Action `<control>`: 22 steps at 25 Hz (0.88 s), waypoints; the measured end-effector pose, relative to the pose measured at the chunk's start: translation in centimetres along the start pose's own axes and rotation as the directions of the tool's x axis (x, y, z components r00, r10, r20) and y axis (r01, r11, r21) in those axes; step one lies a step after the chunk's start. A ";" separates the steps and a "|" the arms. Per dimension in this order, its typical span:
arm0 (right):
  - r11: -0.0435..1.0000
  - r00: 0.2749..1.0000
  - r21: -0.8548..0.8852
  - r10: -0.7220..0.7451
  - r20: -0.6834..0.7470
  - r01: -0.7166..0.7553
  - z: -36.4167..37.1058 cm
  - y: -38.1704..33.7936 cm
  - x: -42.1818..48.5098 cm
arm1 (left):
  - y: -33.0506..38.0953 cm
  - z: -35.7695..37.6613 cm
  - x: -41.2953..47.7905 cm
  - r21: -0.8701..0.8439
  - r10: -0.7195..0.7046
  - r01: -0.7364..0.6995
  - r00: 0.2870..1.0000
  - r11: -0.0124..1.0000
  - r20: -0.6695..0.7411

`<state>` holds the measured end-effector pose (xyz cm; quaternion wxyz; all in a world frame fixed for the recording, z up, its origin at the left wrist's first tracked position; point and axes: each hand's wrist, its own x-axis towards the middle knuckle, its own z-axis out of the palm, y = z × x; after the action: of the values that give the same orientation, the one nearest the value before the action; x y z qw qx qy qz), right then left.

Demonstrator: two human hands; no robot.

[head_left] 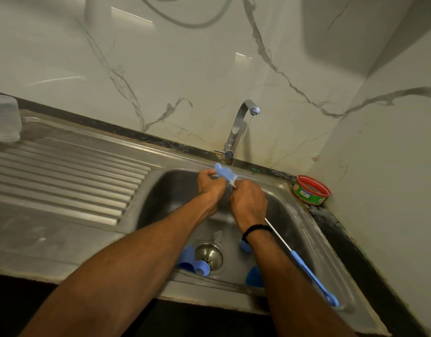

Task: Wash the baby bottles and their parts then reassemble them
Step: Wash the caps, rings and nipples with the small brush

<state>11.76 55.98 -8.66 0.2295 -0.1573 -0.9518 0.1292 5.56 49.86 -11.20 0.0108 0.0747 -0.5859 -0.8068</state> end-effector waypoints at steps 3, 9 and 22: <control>1.000 1.000 0.017 0.000 0.003 0.000 0.0 0.1 0.0 | 0.3 -0.2 0.1 0.055 0.020 -0.017 0.998 0.998 -0.054; 0.999 0.999 -0.008 -0.048 -0.012 0.048 -0.4 0.3 -0.1 | 0.1 -0.5 0.5 0.082 0.057 -0.049 0.995 0.995 -0.087; 0.998 1.000 0.058 0.026 0.002 -0.026 -0.3 1.3 0.0 | -0.1 -1.9 1.1 0.019 0.066 -0.065 0.998 0.998 -0.010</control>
<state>12.18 57.19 -8.82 0.2317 -0.1627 -0.9457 0.1596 4.77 47.99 -11.94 0.0397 0.0598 -0.5957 -0.8000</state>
